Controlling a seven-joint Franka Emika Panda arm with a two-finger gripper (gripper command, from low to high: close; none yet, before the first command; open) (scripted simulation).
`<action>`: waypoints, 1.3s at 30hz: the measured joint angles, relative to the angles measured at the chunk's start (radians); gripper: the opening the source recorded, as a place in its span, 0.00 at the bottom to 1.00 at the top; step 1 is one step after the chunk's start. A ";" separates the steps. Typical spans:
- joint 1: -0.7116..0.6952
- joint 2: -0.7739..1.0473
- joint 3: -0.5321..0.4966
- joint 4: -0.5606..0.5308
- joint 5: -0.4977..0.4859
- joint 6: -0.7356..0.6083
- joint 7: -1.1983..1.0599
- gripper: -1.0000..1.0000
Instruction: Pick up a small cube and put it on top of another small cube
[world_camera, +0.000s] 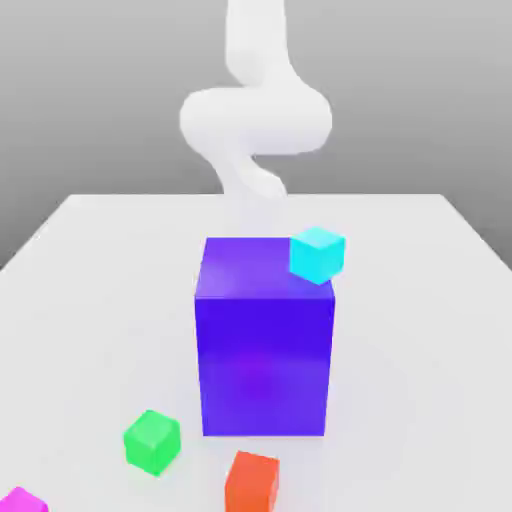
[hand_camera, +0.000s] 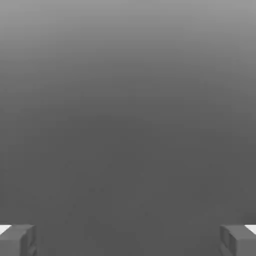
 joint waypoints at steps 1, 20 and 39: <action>-0.005 0.039 -0.008 0.007 0.002 0.008 0.000 0.50; -0.114 0.732 -0.156 0.121 0.099 0.147 -0.039 0.50; -0.259 1.334 -0.152 0.232 0.215 0.343 -0.101 0.00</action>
